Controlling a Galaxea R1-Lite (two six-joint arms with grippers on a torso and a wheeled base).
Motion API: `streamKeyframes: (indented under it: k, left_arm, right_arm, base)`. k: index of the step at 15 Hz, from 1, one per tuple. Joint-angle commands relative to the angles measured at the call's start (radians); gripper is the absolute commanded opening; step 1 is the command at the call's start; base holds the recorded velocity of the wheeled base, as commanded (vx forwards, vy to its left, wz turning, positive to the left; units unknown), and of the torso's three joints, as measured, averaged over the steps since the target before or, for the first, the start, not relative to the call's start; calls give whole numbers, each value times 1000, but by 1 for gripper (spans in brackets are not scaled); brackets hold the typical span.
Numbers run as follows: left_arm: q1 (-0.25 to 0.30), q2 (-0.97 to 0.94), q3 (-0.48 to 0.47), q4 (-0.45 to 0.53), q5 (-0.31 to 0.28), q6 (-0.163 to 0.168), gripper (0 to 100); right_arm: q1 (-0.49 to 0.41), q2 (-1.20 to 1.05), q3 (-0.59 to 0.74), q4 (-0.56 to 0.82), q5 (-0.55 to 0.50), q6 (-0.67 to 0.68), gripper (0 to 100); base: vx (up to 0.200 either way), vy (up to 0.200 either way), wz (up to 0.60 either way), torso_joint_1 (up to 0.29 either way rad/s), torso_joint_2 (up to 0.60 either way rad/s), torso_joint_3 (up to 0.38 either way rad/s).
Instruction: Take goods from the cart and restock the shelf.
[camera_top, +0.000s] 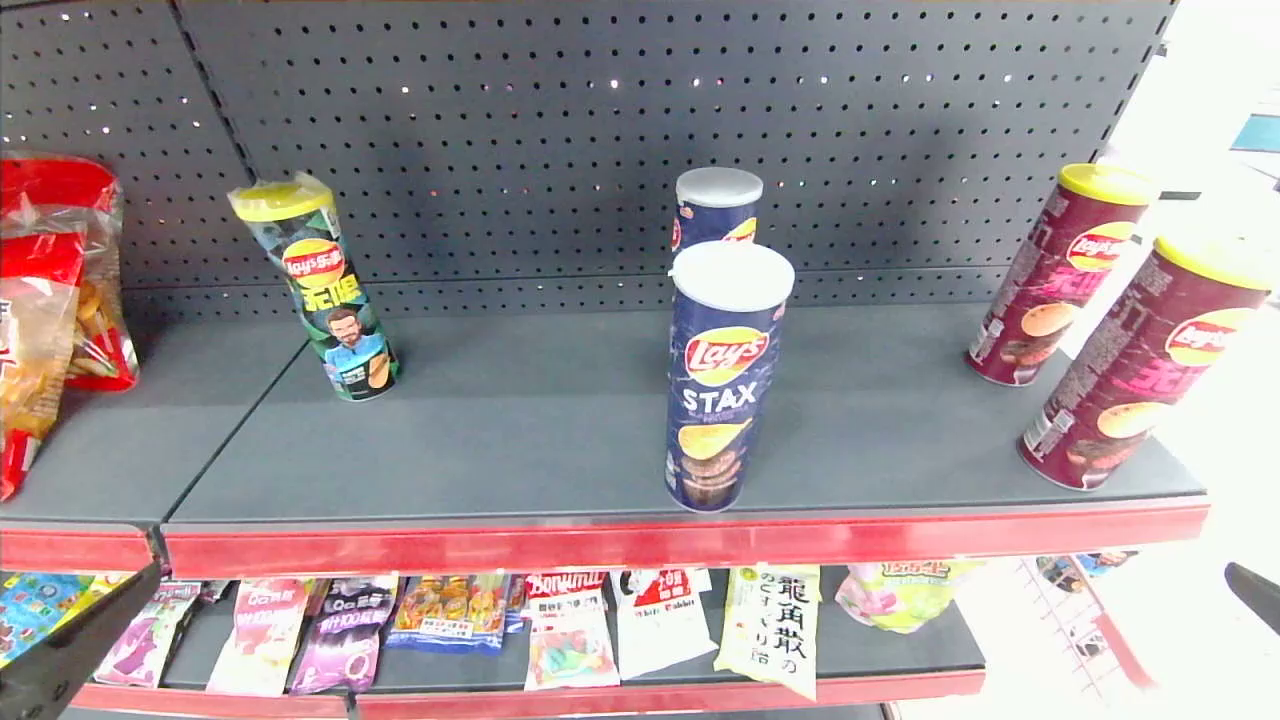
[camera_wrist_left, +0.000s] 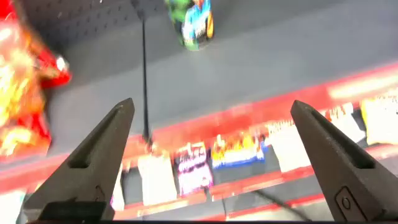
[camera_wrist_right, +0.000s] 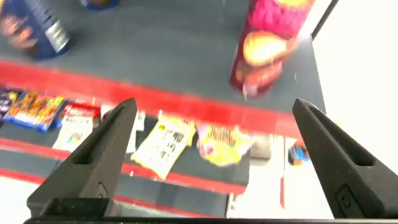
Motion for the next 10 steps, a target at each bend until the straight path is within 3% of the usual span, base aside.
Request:
streamKeyframes:
  k: [1,5,10]
  left_arm:
    - [0,-34,2,23,0,0,100]
    - [0,-89,3,77,3,0,100]
    - [0,-120,20,92,4,0,100]
  right_arm:
    - [0,-26,-1,18,-1,-1,100]
    - [0,-28,-1,22,-1,-2,100]
    - [2,-26,1,22,2,-16,100]
  base:
    - [-200,0,0,-2,2,-2]
    - [-200,0,0,1,0,4]
    - [0,0,0,0,0,0]
